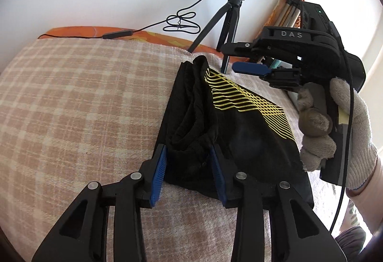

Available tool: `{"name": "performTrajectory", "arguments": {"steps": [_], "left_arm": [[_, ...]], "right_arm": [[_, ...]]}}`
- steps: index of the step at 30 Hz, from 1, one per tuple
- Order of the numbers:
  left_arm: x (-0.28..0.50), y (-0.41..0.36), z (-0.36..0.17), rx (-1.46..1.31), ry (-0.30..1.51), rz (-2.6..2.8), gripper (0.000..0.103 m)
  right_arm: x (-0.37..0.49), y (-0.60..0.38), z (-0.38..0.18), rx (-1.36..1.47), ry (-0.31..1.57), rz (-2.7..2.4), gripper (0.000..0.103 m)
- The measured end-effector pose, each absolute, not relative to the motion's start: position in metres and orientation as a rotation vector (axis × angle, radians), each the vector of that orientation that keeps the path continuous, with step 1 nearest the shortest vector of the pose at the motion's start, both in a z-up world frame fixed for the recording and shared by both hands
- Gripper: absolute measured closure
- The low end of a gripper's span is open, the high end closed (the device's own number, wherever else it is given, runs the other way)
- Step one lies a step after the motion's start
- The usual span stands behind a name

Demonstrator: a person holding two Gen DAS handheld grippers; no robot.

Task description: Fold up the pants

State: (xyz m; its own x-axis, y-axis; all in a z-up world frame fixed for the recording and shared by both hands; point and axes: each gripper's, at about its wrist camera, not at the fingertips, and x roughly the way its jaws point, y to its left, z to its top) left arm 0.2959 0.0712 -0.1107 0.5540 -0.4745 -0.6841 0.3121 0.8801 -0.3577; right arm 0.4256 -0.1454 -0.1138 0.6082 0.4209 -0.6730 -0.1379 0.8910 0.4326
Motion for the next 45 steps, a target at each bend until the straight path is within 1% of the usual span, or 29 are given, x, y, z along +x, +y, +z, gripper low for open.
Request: {"name": "performTrajectory", "arguments": {"steps": [2,5,7,10,11,12,13,22,26,30,32,33,34,36,37,38,39,40,41,42,45], "left_arm": [[0.293,0.077,-0.107,-0.190,0.853,-0.437,0.063],[0.289,0.079,-0.103,-0.160,0.834,-0.412,0.057],[0.289,0.077,-0.101,-0.150,0.837,-0.412,0.047],[0.291,0.073,-0.101,-0.170,0.858,-0.420,0.045],[0.292,0.072,-0.100,-0.180,0.865,-0.414,0.044],[0.293,0.069,-0.101,-0.187,0.872,-0.405,0.039],[0.295,0.067,-0.101,-0.195,0.877,-0.402,0.037],[0.319,0.057,-0.124,-0.176,0.974,-0.307,0.037],[0.320,0.064,-0.126,-0.235,0.998,-0.312,0.038],[0.320,0.059,-0.127,-0.234,1.000,-0.316,0.044],[0.321,0.055,-0.126,-0.239,1.000,-0.326,0.055],[0.322,0.054,-0.127,-0.258,1.006,-0.332,0.065],[0.323,0.053,-0.128,-0.270,1.010,-0.331,0.066],[0.322,0.048,-0.128,-0.239,0.999,-0.327,0.071],[0.320,0.045,-0.128,-0.221,0.991,-0.326,0.074],[0.319,0.043,-0.127,-0.209,0.985,-0.326,0.075],[0.319,0.041,-0.127,-0.204,0.982,-0.329,0.077],[0.319,0.040,-0.127,-0.202,0.980,-0.327,0.078],[0.320,0.040,-0.127,-0.207,0.979,-0.327,0.079],[0.320,0.041,-0.127,-0.208,0.979,-0.327,0.079],[0.320,0.041,-0.126,-0.185,0.979,-0.331,0.080]], "right_arm": [[0.418,-0.160,-0.108,0.331,0.854,0.327,0.059],[0.405,-0.183,-0.107,0.283,0.852,0.275,0.058],[0.397,-0.198,-0.110,0.269,0.858,0.247,0.057],[0.382,-0.227,-0.116,0.272,0.861,0.202,0.047],[0.378,-0.236,-0.119,0.275,0.868,0.186,0.044],[0.375,-0.244,-0.122,0.279,0.880,0.172,0.042],[0.373,-0.253,-0.126,0.282,0.894,0.158,0.042],[0.370,-0.296,-0.161,0.376,0.987,0.153,0.041],[0.373,-0.303,-0.166,0.418,0.969,0.197,0.040],[0.379,-0.302,-0.168,0.490,0.951,0.258,0.040],[0.382,-0.298,-0.170,0.511,0.945,0.280,0.041],[0.382,-0.297,-0.170,0.503,0.933,0.278,0.041],[0.383,-0.294,-0.170,0.498,0.928,0.283,0.042],[0.385,-0.291,-0.171,0.496,0.917,0.285,0.050],[0.385,-0.291,-0.173,0.505,0.916,0.288,0.053],[0.385,-0.290,-0.174,0.514,0.915,0.287,0.060],[0.387,-0.288,-0.176,0.520,0.921,0.288,0.070],[0.389,-0.286,-0.178,0.519,0.927,0.290,0.077],[0.391,-0.283,-0.180,0.515,0.933,0.287,0.089],[0.391,-0.280,-0.180,0.502,0.930,0.278,0.093],[0.389,-0.275,-0.177,0.477,0.918,0.279,0.095]]}}
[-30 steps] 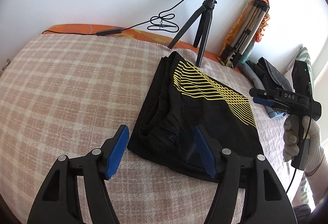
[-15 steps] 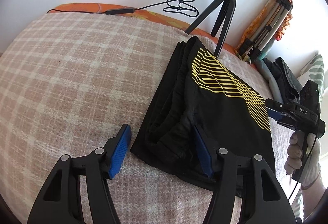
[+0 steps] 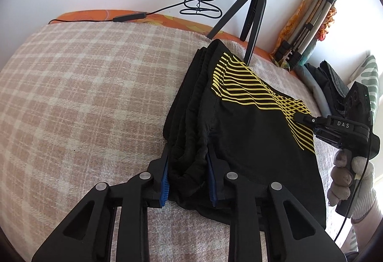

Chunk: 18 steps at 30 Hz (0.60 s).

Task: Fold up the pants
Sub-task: 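Grasp the folded pants with the left gripper and lift them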

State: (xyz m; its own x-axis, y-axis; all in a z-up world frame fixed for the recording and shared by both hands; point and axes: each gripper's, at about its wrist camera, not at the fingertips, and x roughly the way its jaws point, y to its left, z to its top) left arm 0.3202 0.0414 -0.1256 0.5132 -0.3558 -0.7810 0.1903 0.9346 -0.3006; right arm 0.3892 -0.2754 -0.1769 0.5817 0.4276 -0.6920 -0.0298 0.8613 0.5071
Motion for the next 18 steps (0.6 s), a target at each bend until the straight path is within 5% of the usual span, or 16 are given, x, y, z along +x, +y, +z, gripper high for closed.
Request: {"name": "performTrajectory", "arguments": {"steps": [18], "left_arm": [[0.313,0.045,-0.110,-0.262,0.918,-0.380,0.085]], "right_arm": [[0.361,-0.214,-0.074,0.062,0.738,0.322,0.097]]}}
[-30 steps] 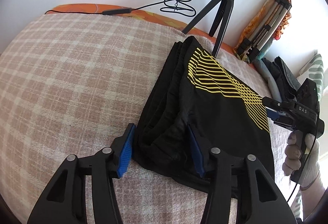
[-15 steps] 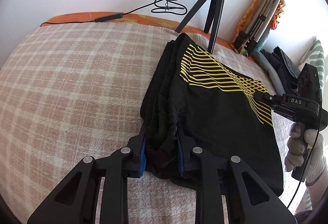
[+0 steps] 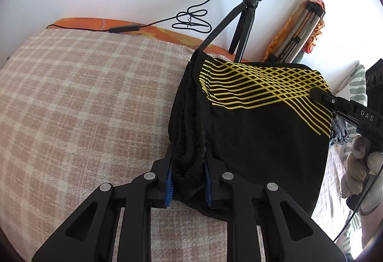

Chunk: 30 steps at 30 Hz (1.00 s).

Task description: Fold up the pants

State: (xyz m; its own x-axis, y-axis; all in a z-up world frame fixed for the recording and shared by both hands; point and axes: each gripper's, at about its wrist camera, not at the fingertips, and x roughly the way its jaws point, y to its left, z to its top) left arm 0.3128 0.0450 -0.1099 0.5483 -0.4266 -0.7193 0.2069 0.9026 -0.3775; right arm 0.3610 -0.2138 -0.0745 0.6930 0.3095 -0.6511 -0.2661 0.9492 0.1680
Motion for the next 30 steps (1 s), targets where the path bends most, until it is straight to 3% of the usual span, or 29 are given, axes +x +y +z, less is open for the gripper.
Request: {"name": "performTrajectory", "arguments": {"steps": [15,30], "left_arm": [[0.310,-0.024,-0.078,-0.304,0.855,-0.499,0.085],[0.338,-0.188,-0.021,-0.236,0.755,-0.673,0.085]], "right_arm": [[0.328,-0.201,0.030,-0.213,0.628,0.319,0.097],[0.330,-0.345,0.104,-0.202,0.567,0.176,0.097]]}}
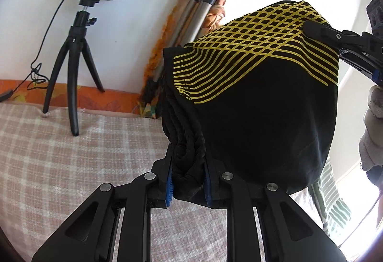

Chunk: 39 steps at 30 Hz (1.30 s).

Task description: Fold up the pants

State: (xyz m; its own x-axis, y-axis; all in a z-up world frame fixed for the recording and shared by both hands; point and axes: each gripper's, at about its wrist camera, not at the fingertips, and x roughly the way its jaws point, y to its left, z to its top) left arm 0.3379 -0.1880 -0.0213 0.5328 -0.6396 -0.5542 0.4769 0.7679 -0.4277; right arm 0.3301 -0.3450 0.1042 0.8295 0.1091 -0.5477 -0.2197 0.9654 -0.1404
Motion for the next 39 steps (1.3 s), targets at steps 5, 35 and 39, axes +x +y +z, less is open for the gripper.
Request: {"name": "performTrajectory", "arguments": {"steps": [5,35,39], "left_arm": [[0.348,-0.249,-0.014,-0.214,0.740,-0.721,0.085],[0.366,-0.362,-0.051,-0.167,0.817,-0.693,0.080],[0.366,-0.358,-0.054,-0.158,0.834,-0.687,0.080]], "right_arm": [[0.341,-0.411,0.111,-0.190,0.569,0.117,0.097],[0.309,-0.641,-0.026,0.359,0.705,0.114,0.064],[0.297,-0.631,-0.046,0.369,0.757,0.137,0.064]]}}
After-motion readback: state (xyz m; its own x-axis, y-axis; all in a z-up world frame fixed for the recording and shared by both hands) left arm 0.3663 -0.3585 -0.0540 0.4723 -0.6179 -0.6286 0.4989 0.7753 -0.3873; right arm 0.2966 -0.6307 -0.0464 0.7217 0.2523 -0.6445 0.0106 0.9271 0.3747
